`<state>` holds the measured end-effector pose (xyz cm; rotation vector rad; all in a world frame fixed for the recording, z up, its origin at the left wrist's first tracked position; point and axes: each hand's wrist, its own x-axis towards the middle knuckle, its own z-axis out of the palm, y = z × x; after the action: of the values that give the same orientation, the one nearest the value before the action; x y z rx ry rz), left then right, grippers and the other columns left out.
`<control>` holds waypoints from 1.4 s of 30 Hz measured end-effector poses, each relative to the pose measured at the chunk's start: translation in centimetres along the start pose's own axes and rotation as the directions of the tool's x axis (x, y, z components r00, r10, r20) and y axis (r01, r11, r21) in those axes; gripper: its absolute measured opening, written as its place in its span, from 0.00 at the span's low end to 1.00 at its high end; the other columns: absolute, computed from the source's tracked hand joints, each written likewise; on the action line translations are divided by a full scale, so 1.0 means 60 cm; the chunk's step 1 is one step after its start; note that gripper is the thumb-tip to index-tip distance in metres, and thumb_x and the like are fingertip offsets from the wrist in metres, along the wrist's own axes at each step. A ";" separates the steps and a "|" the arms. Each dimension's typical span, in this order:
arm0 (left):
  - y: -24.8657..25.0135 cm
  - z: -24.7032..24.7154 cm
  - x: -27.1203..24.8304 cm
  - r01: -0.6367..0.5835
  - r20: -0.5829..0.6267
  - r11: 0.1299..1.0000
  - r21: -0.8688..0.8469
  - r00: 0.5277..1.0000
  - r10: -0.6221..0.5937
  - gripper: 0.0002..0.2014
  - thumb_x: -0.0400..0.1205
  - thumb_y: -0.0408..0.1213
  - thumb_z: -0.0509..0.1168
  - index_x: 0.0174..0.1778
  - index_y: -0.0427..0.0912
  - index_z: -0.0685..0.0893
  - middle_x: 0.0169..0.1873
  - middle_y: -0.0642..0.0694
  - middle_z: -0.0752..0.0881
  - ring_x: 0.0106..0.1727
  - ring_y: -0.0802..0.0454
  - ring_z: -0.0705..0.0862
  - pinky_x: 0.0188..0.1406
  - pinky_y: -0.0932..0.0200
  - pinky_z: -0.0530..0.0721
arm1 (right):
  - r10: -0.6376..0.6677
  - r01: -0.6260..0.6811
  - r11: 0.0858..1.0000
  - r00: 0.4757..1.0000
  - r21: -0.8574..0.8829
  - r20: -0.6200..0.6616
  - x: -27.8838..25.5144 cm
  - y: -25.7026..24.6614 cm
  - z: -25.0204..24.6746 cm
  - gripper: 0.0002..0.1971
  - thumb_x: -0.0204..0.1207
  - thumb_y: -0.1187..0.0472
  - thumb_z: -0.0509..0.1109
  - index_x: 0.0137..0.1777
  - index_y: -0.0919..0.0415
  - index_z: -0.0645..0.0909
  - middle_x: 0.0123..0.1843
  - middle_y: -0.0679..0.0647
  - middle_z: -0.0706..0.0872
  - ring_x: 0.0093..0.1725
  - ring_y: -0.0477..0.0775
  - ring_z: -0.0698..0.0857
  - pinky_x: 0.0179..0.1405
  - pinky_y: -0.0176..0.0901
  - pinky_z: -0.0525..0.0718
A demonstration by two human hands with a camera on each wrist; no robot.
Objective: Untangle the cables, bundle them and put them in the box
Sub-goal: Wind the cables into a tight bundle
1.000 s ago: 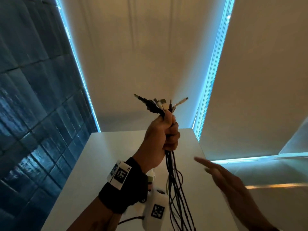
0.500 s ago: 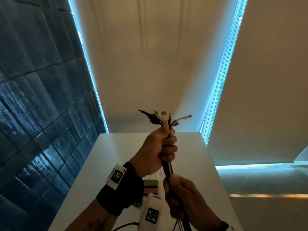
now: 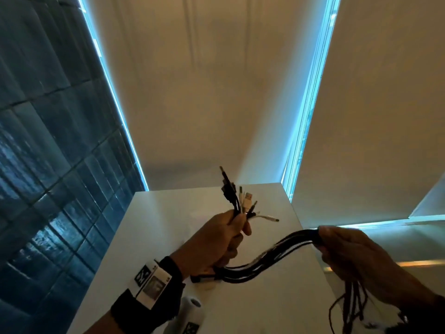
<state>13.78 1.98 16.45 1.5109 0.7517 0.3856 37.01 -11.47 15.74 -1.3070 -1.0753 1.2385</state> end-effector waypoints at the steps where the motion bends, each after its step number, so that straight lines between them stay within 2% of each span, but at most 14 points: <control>1: -0.004 0.014 -0.003 -0.004 0.033 1.000 0.001 0.999 0.004 0.15 0.90 0.45 0.51 0.48 0.40 0.76 0.24 0.51 0.62 0.21 0.56 0.56 0.21 0.55 0.52 | -0.039 0.039 0.999 0.999 -0.015 -0.017 0.011 -0.015 0.002 0.29 0.50 0.28 0.80 0.27 0.54 0.78 0.24 0.49 0.61 0.22 0.45 0.55 0.20 0.35 0.50; 8: -0.002 0.060 -0.006 0.048 0.155 0.989 -0.141 0.988 -0.026 0.22 0.86 0.54 0.55 0.61 0.40 0.82 0.24 0.51 0.60 0.19 0.58 0.56 0.16 0.66 0.59 | -0.147 0.145 0.982 0.989 -0.119 -0.013 0.077 -0.054 0.012 0.21 0.80 0.46 0.63 0.28 0.55 0.74 0.23 0.49 0.59 0.23 0.47 0.54 0.20 0.37 0.51; 10: -0.005 0.073 -0.006 0.021 0.152 0.997 -0.077 0.988 -0.009 0.19 0.82 0.54 0.63 0.57 0.43 0.85 0.21 0.55 0.68 0.18 0.58 0.62 0.17 0.66 0.62 | -0.132 0.130 0.984 0.991 -0.120 -0.009 0.089 -0.052 0.017 0.19 0.79 0.48 0.61 0.31 0.59 0.73 0.23 0.49 0.59 0.23 0.46 0.54 0.19 0.35 0.52; 13: -0.016 0.083 0.002 0.060 0.076 0.998 -0.003 0.995 -0.059 0.08 0.76 0.46 0.75 0.46 0.47 0.88 0.25 0.59 0.83 0.22 0.63 0.77 0.30 0.66 0.74 | -0.115 0.115 0.982 0.993 -0.151 0.007 0.100 -0.048 0.024 0.20 0.79 0.47 0.61 0.29 0.58 0.72 0.23 0.49 0.60 0.22 0.46 0.54 0.19 0.33 0.55; 17: -0.034 0.076 0.010 0.057 0.033 0.988 0.141 0.998 -0.062 0.10 0.81 0.48 0.69 0.36 0.50 0.89 0.37 0.58 0.88 0.40 0.60 0.82 0.47 0.62 0.76 | -0.104 0.112 0.977 0.993 -0.182 0.051 0.105 -0.041 0.022 0.24 0.74 0.36 0.66 0.28 0.55 0.74 0.23 0.49 0.61 0.21 0.47 0.55 0.18 0.32 0.57; 20: -0.041 0.069 0.010 0.021 0.064 0.983 0.183 0.997 -0.034 0.14 0.84 0.47 0.66 0.32 0.50 0.85 0.32 0.58 0.84 0.37 0.60 0.79 0.44 0.63 0.75 | -0.086 0.106 0.969 0.991 -0.223 0.099 0.106 -0.039 0.016 0.24 0.66 0.32 0.68 0.29 0.55 0.75 0.23 0.50 0.62 0.21 0.47 0.56 0.18 0.33 0.58; 23: -0.048 0.061 0.014 0.020 0.121 0.995 0.099 0.992 -0.032 0.13 0.84 0.39 0.64 0.33 0.49 0.81 0.36 0.53 0.86 0.44 0.56 0.83 0.56 0.56 0.80 | -0.049 0.082 0.968 0.989 -0.238 0.141 0.106 -0.037 0.005 0.24 0.67 0.33 0.68 0.29 0.55 0.74 0.24 0.50 0.61 0.21 0.47 0.56 0.18 0.34 0.57; 26: -0.060 0.055 0.016 0.076 0.122 0.978 -0.195 0.991 -0.053 0.12 0.86 0.31 0.59 0.36 0.43 0.75 0.28 0.47 0.82 0.34 0.45 0.84 0.45 0.50 0.86 | 0.030 0.020 0.972 0.978 -0.233 0.208 0.105 -0.035 -0.016 0.23 0.71 0.36 0.66 0.33 0.59 0.77 0.25 0.52 0.60 0.21 0.48 0.55 0.18 0.33 0.57; 29: -0.075 0.053 0.019 0.111 0.050 0.944 -0.310 0.994 -0.100 0.14 0.88 0.36 0.58 0.35 0.43 0.70 0.24 0.49 0.66 0.22 0.53 0.65 0.24 0.60 0.74 | 0.167 -0.087 0.959 0.943 -0.270 0.288 0.096 -0.027 -0.041 0.29 0.74 0.35 0.63 0.41 0.65 0.81 0.26 0.56 0.60 0.22 0.50 0.55 0.20 0.37 0.57; 33: -0.087 0.049 0.019 0.067 -0.016 0.952 -0.298 0.997 -0.075 0.16 0.87 0.39 0.61 0.33 0.45 0.69 0.25 0.51 0.61 0.22 0.55 0.58 0.18 0.64 0.63 | 0.271 -0.197 0.950 0.908 -0.244 0.321 0.084 -0.009 -0.074 0.32 0.75 0.37 0.61 0.45 0.72 0.83 0.27 0.55 0.61 0.22 0.52 0.63 0.29 0.45 0.78; 36: -0.094 0.054 0.023 0.084 -0.038 0.946 -0.312 0.994 -0.101 0.19 0.85 0.43 0.64 0.30 0.46 0.66 0.26 0.49 0.58 0.23 0.53 0.54 0.18 0.63 0.59 | 0.268 -0.249 0.963 0.934 -0.106 0.238 0.078 0.002 -0.078 0.26 0.78 0.46 0.67 0.51 0.75 0.83 0.28 0.54 0.62 0.25 0.51 0.57 0.23 0.41 0.64; 39: -0.097 0.068 0.034 0.110 -0.071 0.947 -0.301 0.988 -0.137 0.26 0.79 0.63 0.63 0.28 0.49 0.60 0.27 0.48 0.55 0.26 0.51 0.51 0.22 0.59 0.53 | 0.162 -0.162 0.987 0.986 0.000 -0.046 0.083 0.005 -0.034 0.16 0.83 0.57 0.63 0.46 0.70 0.86 0.28 0.53 0.62 0.24 0.47 0.54 0.22 0.36 0.53; 40: -0.098 0.072 0.038 0.119 -0.078 0.946 -0.301 0.986 -0.149 0.28 0.75 0.70 0.60 0.28 0.50 0.59 0.27 0.48 0.55 0.28 0.50 0.50 0.24 0.57 0.52 | 0.096 -0.106 0.993 0.981 -0.053 -0.169 0.084 0.008 -0.010 0.15 0.84 0.60 0.62 0.43 0.66 0.87 0.27 0.52 0.63 0.22 0.46 0.56 0.21 0.35 0.54; 42: -0.097 0.079 0.045 0.138 -0.090 0.926 -0.352 0.980 -0.180 0.30 0.68 0.77 0.56 0.26 0.51 0.63 0.26 0.48 0.57 0.30 0.49 0.51 0.27 0.55 0.52 | -0.112 -0.010 0.935 0.940 -0.355 -0.323 0.080 0.008 0.043 0.14 0.84 0.62 0.62 0.41 0.60 0.87 0.22 0.48 0.68 0.18 0.44 0.62 0.19 0.37 0.59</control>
<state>17.55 -0.12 9.78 1.0966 0.8480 0.4631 34.82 -6.57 14.77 -1.6822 -1.1008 0.7586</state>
